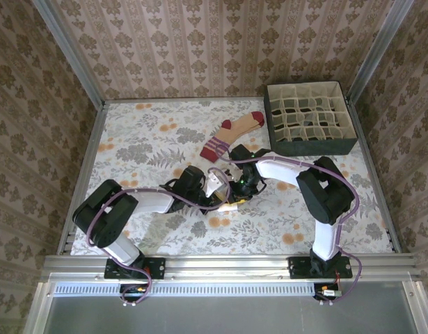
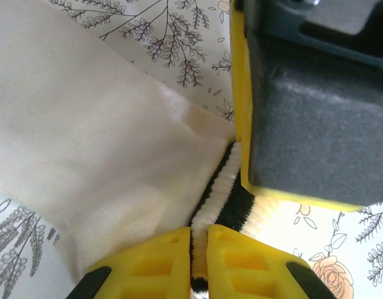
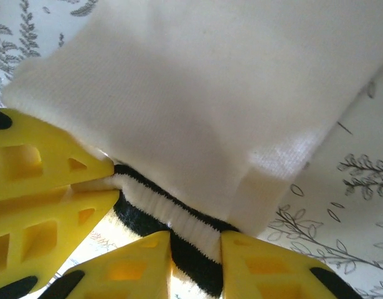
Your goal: Roll the socks
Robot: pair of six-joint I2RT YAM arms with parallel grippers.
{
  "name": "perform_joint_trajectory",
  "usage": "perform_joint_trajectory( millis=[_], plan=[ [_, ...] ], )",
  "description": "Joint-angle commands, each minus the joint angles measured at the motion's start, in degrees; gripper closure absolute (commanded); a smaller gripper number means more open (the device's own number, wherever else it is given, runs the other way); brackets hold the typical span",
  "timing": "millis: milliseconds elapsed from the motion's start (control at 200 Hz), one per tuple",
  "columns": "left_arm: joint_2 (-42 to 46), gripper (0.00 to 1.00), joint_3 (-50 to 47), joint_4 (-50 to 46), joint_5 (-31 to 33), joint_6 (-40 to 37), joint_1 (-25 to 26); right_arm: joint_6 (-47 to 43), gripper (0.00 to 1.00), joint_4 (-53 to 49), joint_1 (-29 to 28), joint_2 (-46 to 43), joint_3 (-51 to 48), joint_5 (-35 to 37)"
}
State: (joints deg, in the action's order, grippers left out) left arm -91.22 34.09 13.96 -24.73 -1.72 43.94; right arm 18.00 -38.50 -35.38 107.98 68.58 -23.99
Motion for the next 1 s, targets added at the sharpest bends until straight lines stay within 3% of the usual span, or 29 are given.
perform_joint_trajectory(
  millis=[0, 185, 415, 570, 695, 995],
  plan=[
    [1.16, 0.86, -2.66, -3.97, 3.59, -1.15, 0.35, -0.24, 0.79, -1.07, -0.70, 3.08, 0.15, 1.59],
    [4.95, 0.73, -4.23, -1.70, 4.42, -5.39, 0.86, -0.44, 0.80, -0.40, -0.92, 4.18, -0.32, 1.36],
    [16.95, 0.67, -11.65, 6.30, 3.19, -17.59, 1.54, -1.03, 0.80, -0.35, -1.10, 4.85, -0.86, 1.22],
    [21.81, 0.66, -12.55, 5.83, 7.57, -25.06, 5.17, -2.28, 0.80, -1.26, -1.10, 5.55, 0.04, 1.22],
    [20.58, 0.63, -11.69, 4.97, 10.51, -29.46, 8.05, -3.05, 0.80, -2.17, -1.06, 6.29, 1.17, 1.19],
    [11.82, 0.62, -9.80, 7.51, 10.89, -30.97, 8.37, -4.68, 0.81, -3.76, -0.84, 6.65, 2.20, 0.96]
  ],
)
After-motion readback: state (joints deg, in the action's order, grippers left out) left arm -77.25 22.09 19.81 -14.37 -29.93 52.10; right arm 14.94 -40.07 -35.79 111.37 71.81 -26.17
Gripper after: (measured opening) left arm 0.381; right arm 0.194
